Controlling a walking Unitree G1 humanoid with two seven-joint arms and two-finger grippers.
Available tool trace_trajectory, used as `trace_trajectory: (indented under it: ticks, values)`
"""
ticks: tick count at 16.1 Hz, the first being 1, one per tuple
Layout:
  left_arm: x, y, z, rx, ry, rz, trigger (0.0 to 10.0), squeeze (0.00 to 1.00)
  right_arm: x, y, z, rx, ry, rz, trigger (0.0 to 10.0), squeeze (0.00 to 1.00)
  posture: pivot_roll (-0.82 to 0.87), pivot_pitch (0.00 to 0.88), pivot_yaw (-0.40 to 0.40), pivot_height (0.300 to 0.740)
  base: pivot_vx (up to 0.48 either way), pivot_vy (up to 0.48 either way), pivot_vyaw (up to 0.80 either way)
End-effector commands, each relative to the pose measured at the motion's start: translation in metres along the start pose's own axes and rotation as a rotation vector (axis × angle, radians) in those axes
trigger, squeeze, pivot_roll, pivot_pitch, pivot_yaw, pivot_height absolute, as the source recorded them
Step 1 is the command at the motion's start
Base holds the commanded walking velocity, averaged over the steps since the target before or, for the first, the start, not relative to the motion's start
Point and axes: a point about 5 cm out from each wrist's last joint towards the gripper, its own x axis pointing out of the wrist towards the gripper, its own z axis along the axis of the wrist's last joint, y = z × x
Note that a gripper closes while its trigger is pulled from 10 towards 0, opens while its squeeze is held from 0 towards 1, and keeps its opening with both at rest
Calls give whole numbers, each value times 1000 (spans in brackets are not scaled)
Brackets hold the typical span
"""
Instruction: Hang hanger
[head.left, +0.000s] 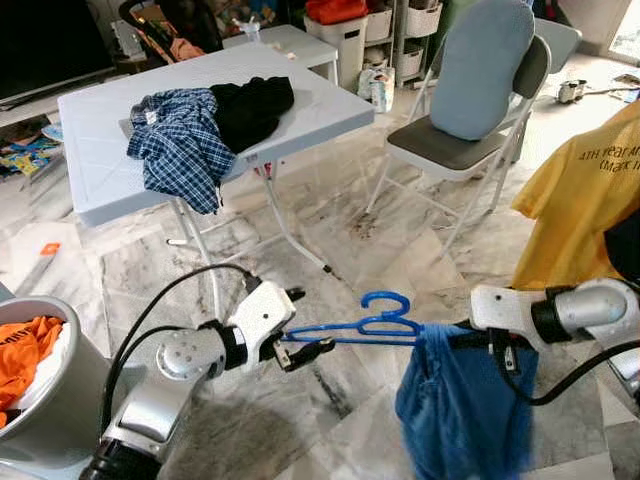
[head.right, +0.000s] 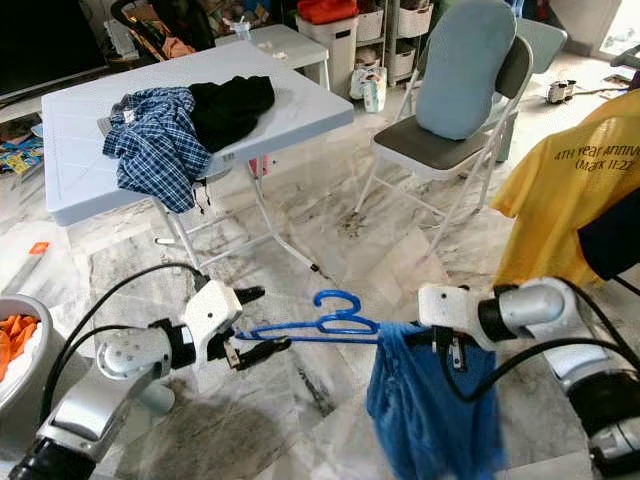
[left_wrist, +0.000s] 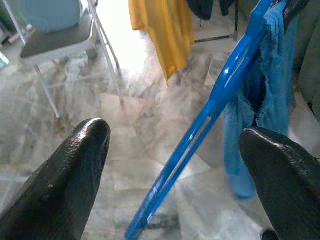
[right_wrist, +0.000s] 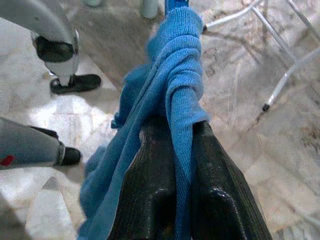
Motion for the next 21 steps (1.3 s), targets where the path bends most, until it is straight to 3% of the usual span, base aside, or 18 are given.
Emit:
trace_trajectory:
  ticks: [1,2,3,12,21]
  values:
    - [0,-1,-4,-20,6,-47,10000,0,-3,-7,17,-58,-69,18,10000,0,-132,0,67,740,0,0,0]
    - [2,-2,-4,-24,4,-68,9137,0,-3,-8,20,-65,-86,27,10000,0,-132,0,66,740,0,0,0]
    - [6,-4,-5,-21,2,-97,0,0,-5,-9,25,-79,-110,49,10000,0,-134,0,61,740,0,0,0]
    - [13,3,-6,22,12,-179,0,0,-23,-13,28,-110,-114,121,10000,0,-148,0,66,740,0,0,0]
    - [17,0,-6,33,7,-245,0,0,-20,-17,35,-123,-151,101,10000,0,-156,0,71,740,0,0,0]
